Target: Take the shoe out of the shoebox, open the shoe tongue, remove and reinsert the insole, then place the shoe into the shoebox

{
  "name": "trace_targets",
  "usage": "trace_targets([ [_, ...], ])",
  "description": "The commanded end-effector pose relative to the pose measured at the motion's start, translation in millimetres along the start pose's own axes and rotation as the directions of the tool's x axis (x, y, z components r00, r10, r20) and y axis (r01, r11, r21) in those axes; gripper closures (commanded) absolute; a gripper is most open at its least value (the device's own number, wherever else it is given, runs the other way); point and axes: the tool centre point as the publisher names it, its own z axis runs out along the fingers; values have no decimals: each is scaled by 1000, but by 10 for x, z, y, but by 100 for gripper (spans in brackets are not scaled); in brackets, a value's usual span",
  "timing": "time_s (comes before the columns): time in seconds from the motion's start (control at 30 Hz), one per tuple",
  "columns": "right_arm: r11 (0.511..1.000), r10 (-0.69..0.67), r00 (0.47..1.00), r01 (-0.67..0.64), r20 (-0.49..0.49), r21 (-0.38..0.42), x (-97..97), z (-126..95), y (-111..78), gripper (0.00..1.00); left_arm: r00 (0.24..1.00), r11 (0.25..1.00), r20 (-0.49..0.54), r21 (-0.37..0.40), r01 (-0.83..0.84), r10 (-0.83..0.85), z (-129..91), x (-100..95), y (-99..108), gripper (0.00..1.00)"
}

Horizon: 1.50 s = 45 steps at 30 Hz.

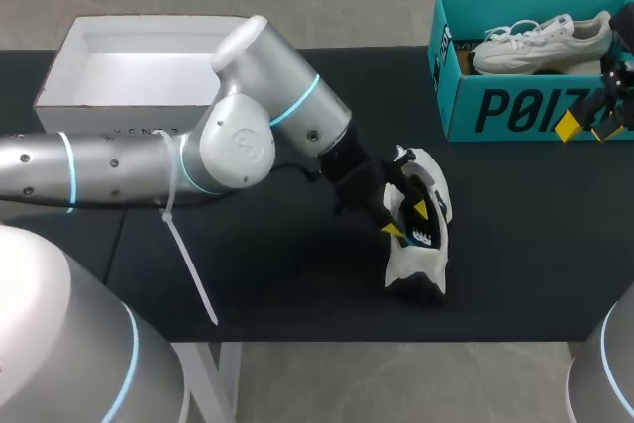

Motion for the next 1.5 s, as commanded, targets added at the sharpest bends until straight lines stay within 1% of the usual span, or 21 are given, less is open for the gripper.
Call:
trace_targets([
  [0.03, 1000, 2, 1000, -2, 1, 5, -7, 5, 21, 0, 999, 1000, -45, -12, -8, 7, -333, -23, -109, 0],
  [0.17, 1000, 2, 1000, -2, 1, 5, -7, 5, 21, 0, 987, 1000, -162, 30, -7, 12, -450, -89, -192, 0],
  [0.27, 1000, 2, 1000, -2, 1, 5, -7, 5, 21, 0, 958, 998, -286, 55, 24, -7, -475, -144, -269, 0],
  [0.3, 1000, 2, 1000, -2, 1, 5, -7, 5, 21, 0, 950, 998, -312, 63, 33, -12, -468, -147, -296, 0],
  [0.33, 1000, 2, 1000, -2, 1, 5, -7, 5, 21, 0, 944, 998, -329, 59, 38, -17, -464, -148, -312, 0],
  [0.37, 1000, 2, 1000, -2, 1, 5, -7, 5, 21, 0, 925, 998, -379, 39, 39, -21, -452, -133, -342, 0],
  [0.97, 1000, 2, 1000, -2, 1, 5, -7, 5, 21, 0, 925, 998, -379, 39, 39, -21, -452, -133, -342, 0],
  [1.0, 1000, 2, 1000, -2, 1, 5, -7, 5, 21, 0, 926, 999, -378, 18, 31, -22, -438, -139, -336, 0],
  [1.17, 1000, 2, 1000, -2, 1, 5, -7, 5, 21, 0, 922, 999, -387, -14, -36, 27, -280, -188, -355, 0],
  [1.2, 1000, 2, 1000, -2, 1, 5, -7, 5, 21, 0, 919, 998, -392, -27, -48, 34, -243, -174, -341, 22],
  [1.23, 1000, 2, 1000, -2, 1, 5, -7, 5, 21, 0, 919, 998, -392, -31, -55, 38, -209, -164, -334, 75],
  [1.27, 1000, 2, 1000, -2, 1, 5, -7, 5, 21, 0, 922, 998, -386, -24, -50, 37, -174, -153, -330, 100],
  [1.5, 1000, 2, 1000, -2, 1, 5, -7, 5, 21, 0, 916, 998, -398, -30, -63, 46, -20, -93, -268, 100],
])
